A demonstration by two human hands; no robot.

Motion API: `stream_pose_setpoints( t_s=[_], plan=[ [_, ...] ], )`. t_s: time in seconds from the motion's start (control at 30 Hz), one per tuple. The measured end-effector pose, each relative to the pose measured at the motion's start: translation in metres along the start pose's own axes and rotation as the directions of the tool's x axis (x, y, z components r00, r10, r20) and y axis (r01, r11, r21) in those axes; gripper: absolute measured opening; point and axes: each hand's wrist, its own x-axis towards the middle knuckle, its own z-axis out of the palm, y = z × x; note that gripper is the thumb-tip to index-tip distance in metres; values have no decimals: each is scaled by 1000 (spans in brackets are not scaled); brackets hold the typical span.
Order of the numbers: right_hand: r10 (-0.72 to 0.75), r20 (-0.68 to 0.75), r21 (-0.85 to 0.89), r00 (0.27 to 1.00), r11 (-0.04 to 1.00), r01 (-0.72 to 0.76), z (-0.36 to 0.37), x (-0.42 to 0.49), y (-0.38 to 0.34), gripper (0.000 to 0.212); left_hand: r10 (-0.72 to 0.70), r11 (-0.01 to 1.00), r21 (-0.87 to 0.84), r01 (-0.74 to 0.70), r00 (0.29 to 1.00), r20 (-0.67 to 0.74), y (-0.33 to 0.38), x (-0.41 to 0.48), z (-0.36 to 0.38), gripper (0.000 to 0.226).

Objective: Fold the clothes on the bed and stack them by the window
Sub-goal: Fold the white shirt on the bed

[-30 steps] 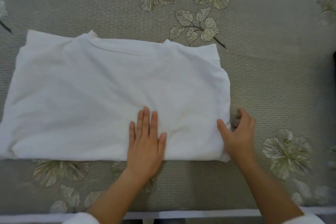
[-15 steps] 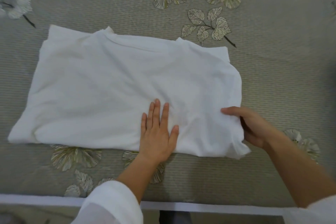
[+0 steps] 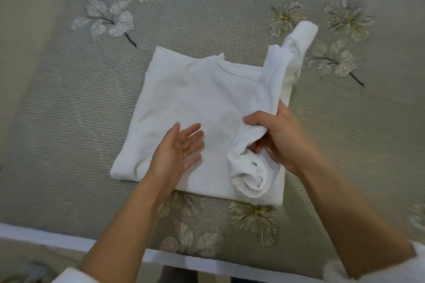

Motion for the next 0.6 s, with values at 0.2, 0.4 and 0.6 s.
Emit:
stream_pose_setpoints(
  t_s=[0.2,0.4,0.6],
  plan=[
    [-51,42,-25,998,998,52,104,50,14,50,2,999,-45,-7,993,-117,40,-14,-79,52],
    [159,185,-392,970,917,-75,165,73,51,62,11,998,-59,-21,986,-166,49,-14,-128,57],
    [-166,-66,-627,984,774,89,127,37,73,19,170,898,433,-74,968,-187,41,-13,-123,78]
  ],
)
